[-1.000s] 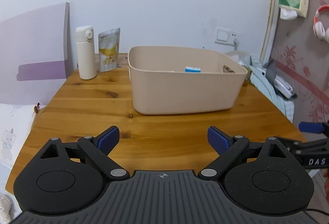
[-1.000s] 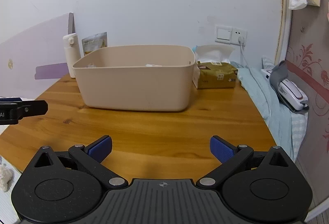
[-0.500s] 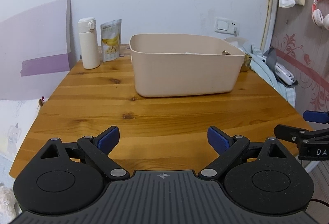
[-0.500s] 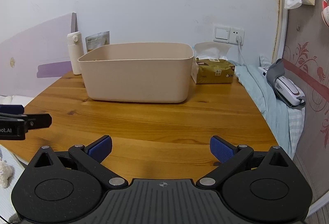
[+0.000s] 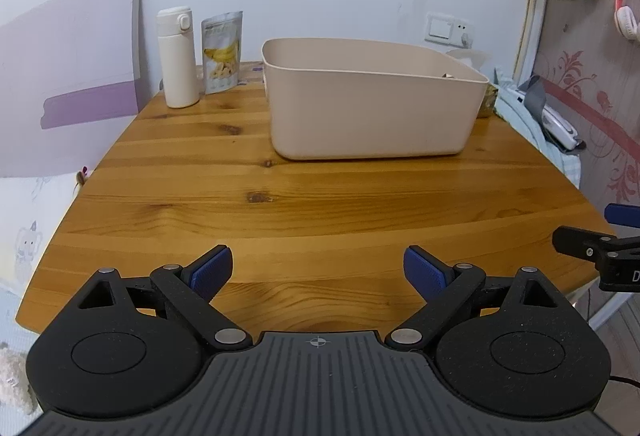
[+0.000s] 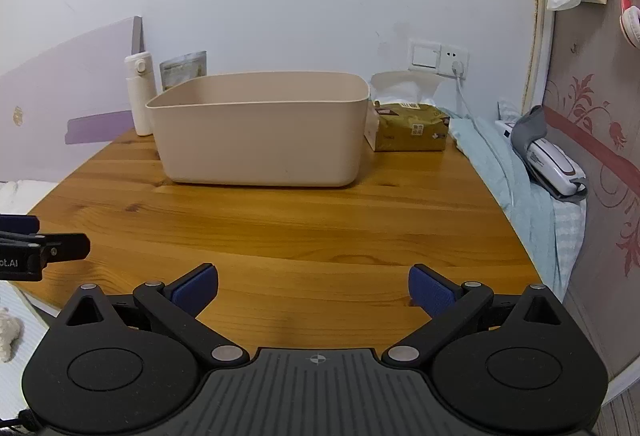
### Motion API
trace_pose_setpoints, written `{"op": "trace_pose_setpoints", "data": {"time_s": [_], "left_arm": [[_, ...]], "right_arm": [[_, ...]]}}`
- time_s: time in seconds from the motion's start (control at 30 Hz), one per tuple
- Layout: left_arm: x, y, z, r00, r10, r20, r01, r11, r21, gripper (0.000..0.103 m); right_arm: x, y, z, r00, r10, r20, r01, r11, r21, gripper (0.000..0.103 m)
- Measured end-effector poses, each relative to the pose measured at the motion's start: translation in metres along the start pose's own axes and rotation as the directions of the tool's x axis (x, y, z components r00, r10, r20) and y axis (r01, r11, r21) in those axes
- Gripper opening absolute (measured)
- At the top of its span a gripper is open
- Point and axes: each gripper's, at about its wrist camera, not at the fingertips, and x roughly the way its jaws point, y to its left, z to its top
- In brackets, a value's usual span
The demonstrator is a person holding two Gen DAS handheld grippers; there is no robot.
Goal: Organize objects
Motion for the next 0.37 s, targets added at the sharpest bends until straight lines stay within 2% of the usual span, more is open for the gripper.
{"op": "trace_pose_setpoints", "data": {"time_s": [0.37], "left_arm": [[0.01, 0.0, -0.001, 0.999, -0.026, 0.021, 0.026, 1.0, 0.001, 0.094]], "right_arm": [[0.018, 0.004, -0.002, 0.999, 0.006, -0.042, -0.006, 1.0, 0.01, 0.103]]}}
